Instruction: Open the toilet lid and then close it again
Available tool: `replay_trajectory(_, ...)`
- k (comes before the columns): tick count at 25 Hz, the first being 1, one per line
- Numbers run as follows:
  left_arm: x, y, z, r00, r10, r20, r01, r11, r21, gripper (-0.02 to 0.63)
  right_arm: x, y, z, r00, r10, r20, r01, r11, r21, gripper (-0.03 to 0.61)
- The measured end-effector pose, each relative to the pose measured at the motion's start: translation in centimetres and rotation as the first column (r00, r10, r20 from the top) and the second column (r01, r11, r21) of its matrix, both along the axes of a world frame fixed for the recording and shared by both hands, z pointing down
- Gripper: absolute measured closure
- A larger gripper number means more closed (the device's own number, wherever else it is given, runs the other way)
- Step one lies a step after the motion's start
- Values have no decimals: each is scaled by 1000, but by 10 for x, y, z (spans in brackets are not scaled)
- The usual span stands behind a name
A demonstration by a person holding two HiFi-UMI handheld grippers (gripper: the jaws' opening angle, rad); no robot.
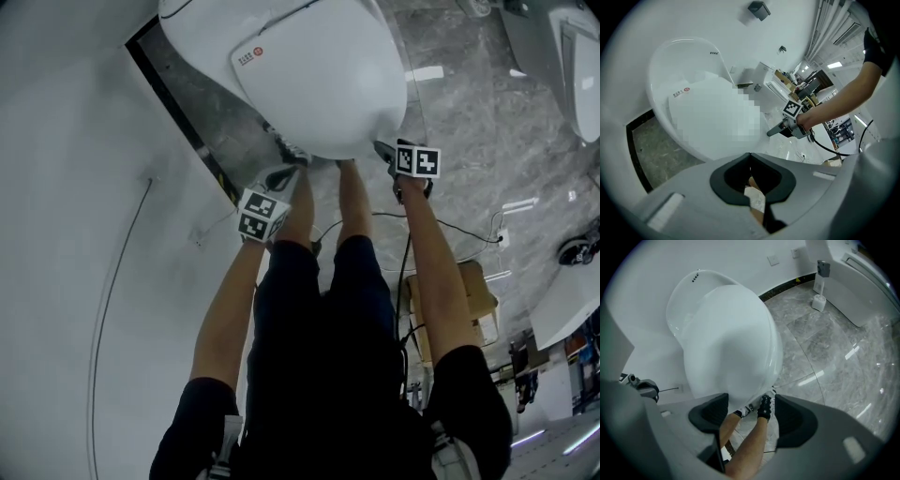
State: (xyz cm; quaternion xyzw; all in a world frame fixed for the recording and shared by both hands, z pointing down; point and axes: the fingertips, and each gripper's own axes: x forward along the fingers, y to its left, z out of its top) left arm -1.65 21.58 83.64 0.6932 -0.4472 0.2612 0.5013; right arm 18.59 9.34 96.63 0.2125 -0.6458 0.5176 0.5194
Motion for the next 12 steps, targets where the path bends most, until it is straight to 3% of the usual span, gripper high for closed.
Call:
replay_trajectory(7,-6,-9,-5,1000,-13,-5,13,1000,2,603,-1,0,-2,999,40,-7,-40,999,21,273)
replay_trajectory(12,-2,-9,-15,1000,-26,-2,26,1000,2,603,1,-1,-11,1000,-7,-27,8,999,41,275)
